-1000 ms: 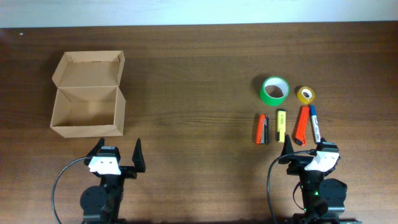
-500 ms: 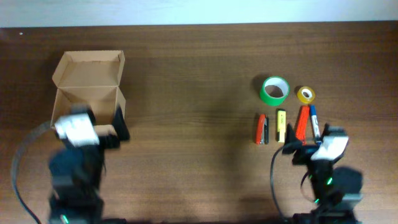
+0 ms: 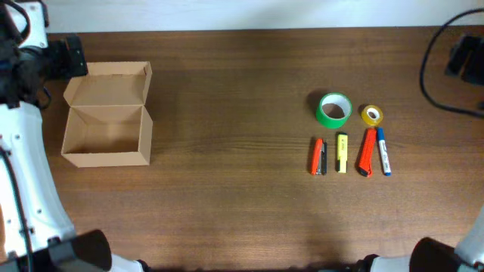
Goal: Pack container
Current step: 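Move the left gripper to the cardboard box's near edge, then push the cardboard box rightward toward the items with the left gripper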
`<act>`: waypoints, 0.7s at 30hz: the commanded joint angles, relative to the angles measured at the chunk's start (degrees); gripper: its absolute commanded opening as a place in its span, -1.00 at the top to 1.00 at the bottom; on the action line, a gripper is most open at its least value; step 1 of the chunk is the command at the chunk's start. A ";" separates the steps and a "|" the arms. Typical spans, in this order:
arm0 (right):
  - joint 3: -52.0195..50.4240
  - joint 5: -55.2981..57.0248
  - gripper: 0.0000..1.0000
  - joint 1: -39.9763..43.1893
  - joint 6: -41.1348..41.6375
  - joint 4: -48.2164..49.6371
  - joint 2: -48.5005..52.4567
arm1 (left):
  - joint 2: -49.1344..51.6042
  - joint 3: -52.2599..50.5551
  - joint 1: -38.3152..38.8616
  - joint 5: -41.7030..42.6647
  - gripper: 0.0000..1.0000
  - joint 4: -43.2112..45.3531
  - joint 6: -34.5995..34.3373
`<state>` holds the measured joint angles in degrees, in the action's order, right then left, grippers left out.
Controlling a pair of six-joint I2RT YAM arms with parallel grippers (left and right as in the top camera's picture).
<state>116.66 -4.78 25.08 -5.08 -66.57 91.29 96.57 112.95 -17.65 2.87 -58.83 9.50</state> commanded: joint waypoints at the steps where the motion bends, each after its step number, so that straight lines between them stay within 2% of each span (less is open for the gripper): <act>1: -4.07 -0.50 -0.98 2.32 0.17 0.72 1.44 | 2.40 0.28 0.35 2.97 -0.99 -0.13 1.99; 4: -13.14 -2.32 -0.98 3.08 0.17 5.53 1.95 | 2.71 -0.90 2.36 2.62 -0.99 0.33 5.86; 7: -18.84 -2.34 -0.98 3.08 0.22 6.60 4.17 | 3.06 -6.40 5.97 -1.79 -0.99 2.01 6.49; 11: -19.06 -2.32 -0.98 3.06 1.03 5.27 9.38 | 6.25 -16.79 9.09 -2.67 -0.99 2.58 6.43; 15: -19.06 -2.27 -0.98 3.13 1.01 5.53 10.25 | 12.44 -17.27 10.64 -2.67 -0.99 -2.01 3.78; 16: -19.06 -2.16 -0.98 3.13 1.01 5.90 10.25 | 13.22 -17.27 10.71 -2.64 -0.92 -2.62 3.58; 17: -19.06 -2.12 -0.99 3.13 1.01 5.97 10.25 | 14.36 -17.27 10.75 -2.62 -0.65 -3.85 3.08; 18: -19.06 -2.10 -0.98 3.13 1.01 5.99 10.25 | 15.30 -17.29 10.75 -2.62 -0.60 -4.37 1.81; 21: -19.06 -2.10 -0.98 3.13 1.01 6.47 10.25 | 18.03 -17.29 10.75 -0.09 -0.60 -6.56 1.46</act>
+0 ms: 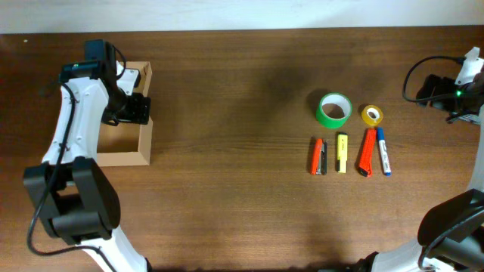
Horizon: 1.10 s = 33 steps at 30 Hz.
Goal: Pack container
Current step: 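Push the cardboard box rightward toward the items with the left gripper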
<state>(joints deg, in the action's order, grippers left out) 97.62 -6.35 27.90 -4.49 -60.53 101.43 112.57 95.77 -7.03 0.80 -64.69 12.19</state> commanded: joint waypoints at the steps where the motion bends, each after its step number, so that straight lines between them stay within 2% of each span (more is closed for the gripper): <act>1: -0.02 -0.52 -0.98 0.31 0.42 0.63 0.11 | 2.75 -0.11 0.20 2.89 -0.60 -0.92 -1.22; 6: -0.02 -0.55 -0.98 0.31 0.42 0.81 0.11 | 4.76 -2.40 2.27 2.93 -0.57 -0.07 -1.16; 8: -0.02 -0.52 -0.98 0.31 0.42 0.85 0.11 | 4.85 -4.48 2.78 2.89 -0.31 0.85 -1.16; 10: -0.02 -0.55 -0.98 0.31 0.42 1.03 0.11 | 4.85 -6.80 2.82 2.89 -0.19 1.73 -1.18; 12: -0.02 -0.55 -0.98 0.31 0.42 1.03 0.11 | 4.87 -7.82 2.82 2.84 0.21 2.27 -1.16; 13: -0.02 -0.55 -0.98 0.31 0.42 1.03 0.11 | 4.85 -7.82 2.82 2.62 0.51 2.75 -1.18; 15: -0.02 -0.55 -0.98 0.31 0.42 0.98 0.11 | 4.85 -7.80 2.99 2.62 0.92 3.32 -1.20; 21: -0.02 -0.57 -0.98 0.31 0.44 0.98 0.11 | 4.85 -3.50 4.33 2.62 0.96 4.68 -1.20; 26: -0.02 -0.61 -0.99 0.28 0.44 0.98 0.11 | 4.85 10.34 7.39 2.60 0.97 1.14 -2.84; 28: -0.02 -0.61 -0.98 0.28 0.44 0.98 0.11 | 4.85 19.61 10.80 0.94 0.96 -0.20 -9.64; 31: -0.02 -0.79 -0.98 0.28 0.44 0.96 0.11 | 4.85 31.74 17.14 -2.82 0.96 -0.28 -24.98; 33: -0.02 -0.92 -0.98 0.24 0.44 0.92 0.11 | 4.85 37.05 21.99 -4.55 0.97 1.14 -30.23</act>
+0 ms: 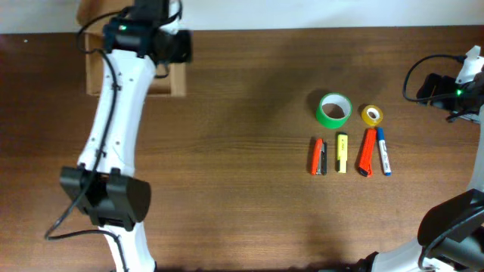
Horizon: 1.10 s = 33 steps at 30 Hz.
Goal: Pack container
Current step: 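Push the cardboard box rightward toward the items with the left gripper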
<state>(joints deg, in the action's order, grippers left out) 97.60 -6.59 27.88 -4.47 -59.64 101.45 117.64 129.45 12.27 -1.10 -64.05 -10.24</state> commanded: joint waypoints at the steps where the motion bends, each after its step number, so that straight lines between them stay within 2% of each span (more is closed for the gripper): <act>1: 0.00 -0.85 -0.98 0.26 0.42 -0.07 0.09 | -0.22 4.66 4.83 -2.84 0.96 1.16 -9.16; 7: 0.00 -3.52 -0.99 0.26 0.42 -1.27 0.09 | 3.41 4.87 17.25 -2.95 0.97 -0.04 -17.16; 11: 0.00 -3.56 -0.98 0.26 0.46 -2.01 0.09 | 11.10 4.87 22.64 -2.47 0.97 -5.86 -17.64; 16: 0.00 -5.29 -0.98 0.26 1.09 -2.19 0.09 | 16.37 4.87 24.50 -0.74 0.97 -6.99 -17.33; 20: 0.00 -6.78 -0.98 0.17 1.09 -2.36 0.09 | 17.00 4.87 27.30 -5.97 0.97 -2.73 -17.33; 23: 0.00 -6.78 -0.98 -0.20 1.09 -2.54 0.09 | 18.78 4.85 28.92 -6.43 0.97 -2.12 -16.92; 33: 0.00 -6.29 -0.98 -2.75 1.05 -2.58 0.09 | 24.81 4.87 28.96 -6.21 0.97 -2.21 -16.44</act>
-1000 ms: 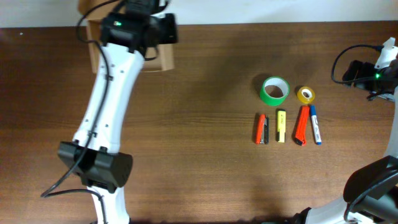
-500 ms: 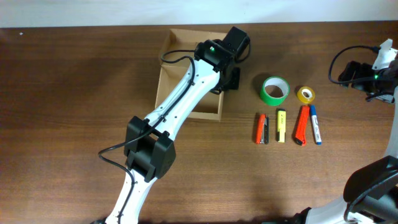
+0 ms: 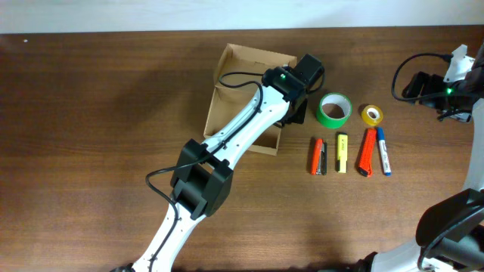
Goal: Pack container
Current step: 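Push the cardboard box rightward toward the items with the left gripper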
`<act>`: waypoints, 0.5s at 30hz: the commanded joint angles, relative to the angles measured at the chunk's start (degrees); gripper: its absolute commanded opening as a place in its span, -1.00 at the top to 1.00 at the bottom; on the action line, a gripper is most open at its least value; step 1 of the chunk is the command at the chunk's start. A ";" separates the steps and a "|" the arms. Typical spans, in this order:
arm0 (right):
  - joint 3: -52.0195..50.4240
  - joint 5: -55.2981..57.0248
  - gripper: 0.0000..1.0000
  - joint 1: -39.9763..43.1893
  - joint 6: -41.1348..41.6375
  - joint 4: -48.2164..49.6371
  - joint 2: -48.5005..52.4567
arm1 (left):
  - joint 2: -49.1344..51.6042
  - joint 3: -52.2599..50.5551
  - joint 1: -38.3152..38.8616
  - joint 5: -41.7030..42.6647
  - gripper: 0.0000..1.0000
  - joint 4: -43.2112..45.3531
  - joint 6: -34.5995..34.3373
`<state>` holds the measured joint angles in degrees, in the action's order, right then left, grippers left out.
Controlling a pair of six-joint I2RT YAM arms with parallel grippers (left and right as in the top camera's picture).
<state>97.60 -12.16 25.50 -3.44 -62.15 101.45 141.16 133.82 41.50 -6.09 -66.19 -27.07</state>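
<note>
An open cardboard box (image 3: 243, 106) sits tilted at the table's middle, its lid flap folded back toward the far side. My left gripper (image 3: 296, 112) is at the box's right wall and appears shut on it, though the wrist hides the fingers. Right of the box lie a green tape roll (image 3: 333, 110), a small yellow tape roll (image 3: 371, 115), an orange-and-black pen (image 3: 318, 156), a yellow highlighter (image 3: 342, 153), an orange cutter (image 3: 367, 152) and a blue marker (image 3: 383, 151). My right gripper (image 3: 422, 85) hovers at the far right, beyond the items; its jaws are too dark to read.
The left arm (image 3: 227, 143) stretches diagonally from the near edge across the box. A black cable loops at the right arm near the table's right edge. Bare brown tabletop (image 3: 91, 151) lies left of the box and along the front.
The box was at the far left edge of the table under my left gripper. Now box and left gripper are at the middle, just left of the green tape. The right arm shifted slightly.
The box first stood open at the table's left, with both arms at the edges. Then my left gripper was at its right wall. Later the box was at the far edge with the gripper on it. Now it lies beside the items.
</note>
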 commanded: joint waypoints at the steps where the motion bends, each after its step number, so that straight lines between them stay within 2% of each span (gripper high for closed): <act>1: 0.00 -0.74 -0.98 -0.37 0.02 -0.07 0.09 | 2.03 0.48 -0.28 -1.25 0.97 -0.26 0.39; 7: 0.00 -0.72 -0.98 -0.37 0.00 -0.02 0.09 | 2.51 0.48 -0.42 -1.95 0.94 0.11 1.22; 9: 0.00 -0.72 -0.98 -0.37 0.00 -0.04 0.09 | 2.51 0.48 -0.42 -1.92 0.68 0.37 1.27; 10: 0.00 -0.72 -0.98 -0.37 0.00 -0.02 0.09 | 2.51 0.48 -0.42 -1.92 0.21 0.46 1.44; 11: 0.00 -0.72 -0.98 -0.37 0.00 -0.02 0.09 | 2.51 0.48 -0.42 -1.92 -0.04 0.46 1.46; 12: 0.00 -0.72 -0.98 -0.37 0.00 -0.02 0.09 | 2.51 0.50 -0.42 -1.92 -0.20 0.46 1.46; 13: 0.00 -0.72 -0.99 -0.37 0.00 0.00 0.09 | 2.51 0.50 -0.42 -1.88 -0.29 0.44 1.88; 15: 0.00 -0.72 -0.98 -0.37 -0.02 0.00 0.09 | 2.51 1.60 -0.42 -1.92 -0.30 -0.11 2.75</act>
<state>97.60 -12.16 25.50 -3.44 -62.15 101.45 143.02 133.88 41.45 -7.16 -66.02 -25.63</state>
